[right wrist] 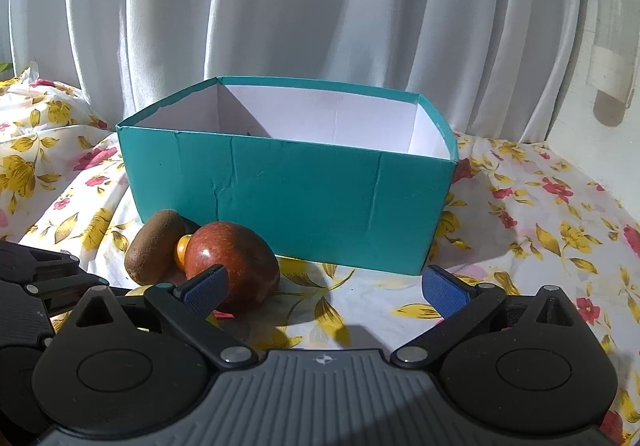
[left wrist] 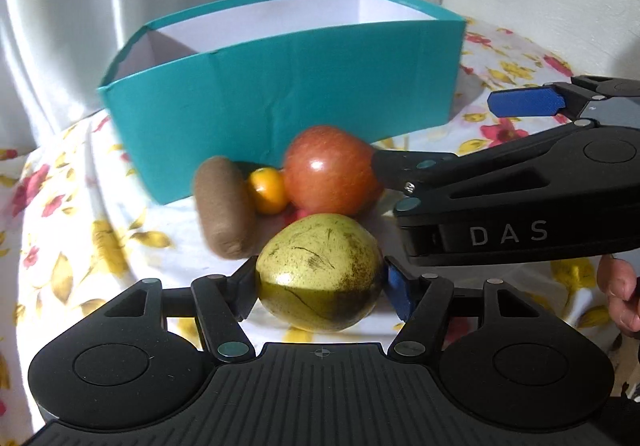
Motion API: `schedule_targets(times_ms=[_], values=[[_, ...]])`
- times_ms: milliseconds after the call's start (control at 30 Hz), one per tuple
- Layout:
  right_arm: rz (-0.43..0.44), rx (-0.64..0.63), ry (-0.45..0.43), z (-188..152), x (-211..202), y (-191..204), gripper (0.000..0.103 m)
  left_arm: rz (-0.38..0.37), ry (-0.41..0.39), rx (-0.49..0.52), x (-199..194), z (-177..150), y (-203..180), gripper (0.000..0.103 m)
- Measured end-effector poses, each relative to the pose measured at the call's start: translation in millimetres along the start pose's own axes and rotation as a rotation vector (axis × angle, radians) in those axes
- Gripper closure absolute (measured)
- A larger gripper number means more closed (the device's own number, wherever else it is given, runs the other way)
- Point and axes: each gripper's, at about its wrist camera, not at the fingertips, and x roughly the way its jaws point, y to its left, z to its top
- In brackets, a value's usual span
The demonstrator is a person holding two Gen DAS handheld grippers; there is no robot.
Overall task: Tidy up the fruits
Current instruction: 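Close the left tool on a green pear while the right tool grasps a red apple, then lift the pear over the box with the left tool while the right tool carries the apple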
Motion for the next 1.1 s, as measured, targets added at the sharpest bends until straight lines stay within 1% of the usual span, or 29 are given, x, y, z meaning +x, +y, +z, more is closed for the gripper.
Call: schedule_targets(times_ms=[133, 233, 333, 400, 567, 600, 667, 867, 1000, 1100], values=[[0.059, -0.030, 0.014, 2, 8, 10, 0.000, 0.040, -0.001, -0.043, -11, -4, 17, 0.034], [0.100, -0.048, 0.034, 4, 17, 18, 0.002, 0.072, 0.012, -0.073, -11, -6, 27, 0.034], [0.132, -0.056, 0.068, 4, 33, 25, 0.010, 0.087, 0.029, -0.091, -9, -8, 33, 0.034], [0.143, -0.059, 0.086, 4, 42, 29, 0.014, 0.085, 0.031, -0.093, -9, -9, 35, 0.034], [0.170, -0.063, 0.112, 4, 58, 35, 0.030, 0.083, 0.027, -0.092, -9, -10, 36, 0.034], [0.176, -0.061, 0.117, 3, 61, 35, 0.032, 0.082, 0.026, -0.091, -8, -10, 36, 0.034], [0.179, -0.055, 0.129, 2, 65, 35, 0.033, 0.082, 0.025, -0.093, -7, -9, 36, 0.034], [0.178, -0.032, 0.118, 0, 66, 31, 0.034, 0.084, 0.024, -0.090, -7, -8, 35, 0.034], [0.151, -0.026, 0.096, 1, 53, 24, 0.034, 0.081, 0.010, -0.082, -11, -5, 33, 0.034], [0.124, -0.016, 0.077, 8, 38, 16, 0.034, 0.077, -0.023, -0.069, -22, 5, 29, 0.034]])
